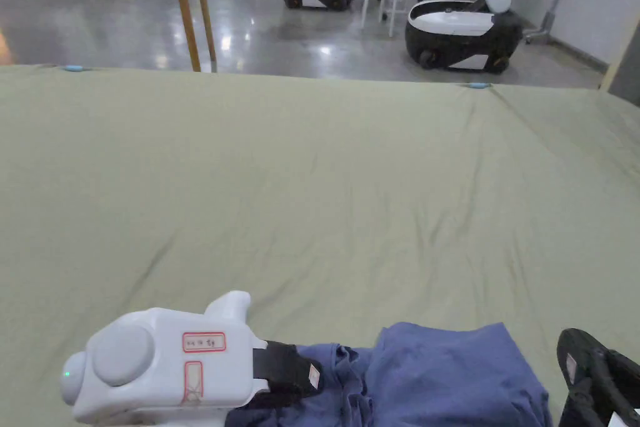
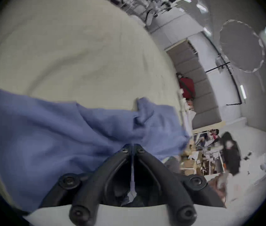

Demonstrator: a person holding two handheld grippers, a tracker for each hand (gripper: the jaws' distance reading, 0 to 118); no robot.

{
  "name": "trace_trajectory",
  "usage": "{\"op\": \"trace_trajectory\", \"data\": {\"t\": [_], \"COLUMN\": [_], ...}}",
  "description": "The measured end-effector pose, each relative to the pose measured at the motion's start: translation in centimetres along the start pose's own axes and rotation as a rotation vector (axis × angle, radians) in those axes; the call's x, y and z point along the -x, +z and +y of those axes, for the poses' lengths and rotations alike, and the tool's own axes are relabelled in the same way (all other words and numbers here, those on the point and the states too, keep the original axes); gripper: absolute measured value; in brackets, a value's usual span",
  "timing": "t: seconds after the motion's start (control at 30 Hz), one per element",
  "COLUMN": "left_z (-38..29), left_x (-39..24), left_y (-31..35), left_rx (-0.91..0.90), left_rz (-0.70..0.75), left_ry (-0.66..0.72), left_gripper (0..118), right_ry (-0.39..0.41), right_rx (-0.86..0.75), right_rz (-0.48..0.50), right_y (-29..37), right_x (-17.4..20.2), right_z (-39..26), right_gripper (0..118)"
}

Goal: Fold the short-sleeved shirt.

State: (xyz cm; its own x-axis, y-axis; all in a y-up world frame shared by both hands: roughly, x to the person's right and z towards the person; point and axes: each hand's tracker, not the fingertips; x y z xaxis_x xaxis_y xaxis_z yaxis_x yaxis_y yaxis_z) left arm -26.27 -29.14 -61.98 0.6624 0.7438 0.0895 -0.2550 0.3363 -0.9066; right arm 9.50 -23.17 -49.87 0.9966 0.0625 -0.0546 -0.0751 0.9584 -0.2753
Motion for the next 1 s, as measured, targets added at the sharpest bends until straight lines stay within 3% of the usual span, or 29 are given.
{"op": "trace_trajectory", "data": {"t": [0.13, 0.27, 0.4, 0.43, 0.47, 0.53, 0.63, 0.8, 0.87, 0.9, 0.93, 1.0], "left_z": [0.4, 0.5, 0.2, 0.1, 0.2, 0.1, 0.6, 1.0, 0.9, 0.9, 0.9, 0.7], "left_x": [1.8, 6.8, 10.0, 10.3, 10.6, 11.5, 11.3, 12.0, 11.7, 11.6, 11.3, 11.2], "left_y": [8.2, 11.2, 10.0, 9.8, 9.5, 8.3, 7.1, 3.6, 2.7, 2.5, 2.0, 2.8], "left_rx": [-0.123, -0.131, -0.061, -0.077, -0.078, -0.06, -0.054, 0.021, 0.034, 0.043, 0.066, 0.063], "left_rz": [0.091, 0.233, 0.132, 0.117, 0.088, 0.051, 0.01, -0.183, -0.15, -0.086, -0.033, -0.059], "left_ry": [-0.001, 0.07, 0.143, 0.152, 0.156, 0.252, 0.252, 0.305, 0.287, 0.277, 0.25, 0.248], "left_gripper": [1, 1, 2, 12, 36, 118, 108, 101, 61, 23, 10, 9], "right_ry": [0.023, 0.023, 0.028, 0.03, 0.031, 0.025, 0.028, 0.029, 0.025, 0.023, 0.022, 0.019], "right_rx": [-0.014, -0.022, -0.015, -0.013, -0.014, -0.009, -0.008, -0.007, -0.006, -0.007, -0.007, -0.007], "right_rz": [0.029, 0.056, 0.074, 0.071, 0.07, 0.068, 0.06, 0.045, 0.036, 0.034, 0.033, 0.027], "right_y": [-0.4, -0.3, -0.2, -0.1, -0.1, -0.1, -0.1, 0.0, 0.1, 0.2, 0.3, 0.4], "right_x": [1.1, 2.2, 2.9, 3.0, 3.0, 3.0, 2.9, 2.3, 2.1, 1.9, 1.8, 1.5], "right_z": [0.5, 0.6, 0.6, 0.6, 0.6, 0.6, 0.7, 0.9, 0.9, 0.9, 0.9, 0.9], "right_gripper": [1, 1, 1, 1, 1, 1, 1, 1, 1, 1, 1, 1]}}
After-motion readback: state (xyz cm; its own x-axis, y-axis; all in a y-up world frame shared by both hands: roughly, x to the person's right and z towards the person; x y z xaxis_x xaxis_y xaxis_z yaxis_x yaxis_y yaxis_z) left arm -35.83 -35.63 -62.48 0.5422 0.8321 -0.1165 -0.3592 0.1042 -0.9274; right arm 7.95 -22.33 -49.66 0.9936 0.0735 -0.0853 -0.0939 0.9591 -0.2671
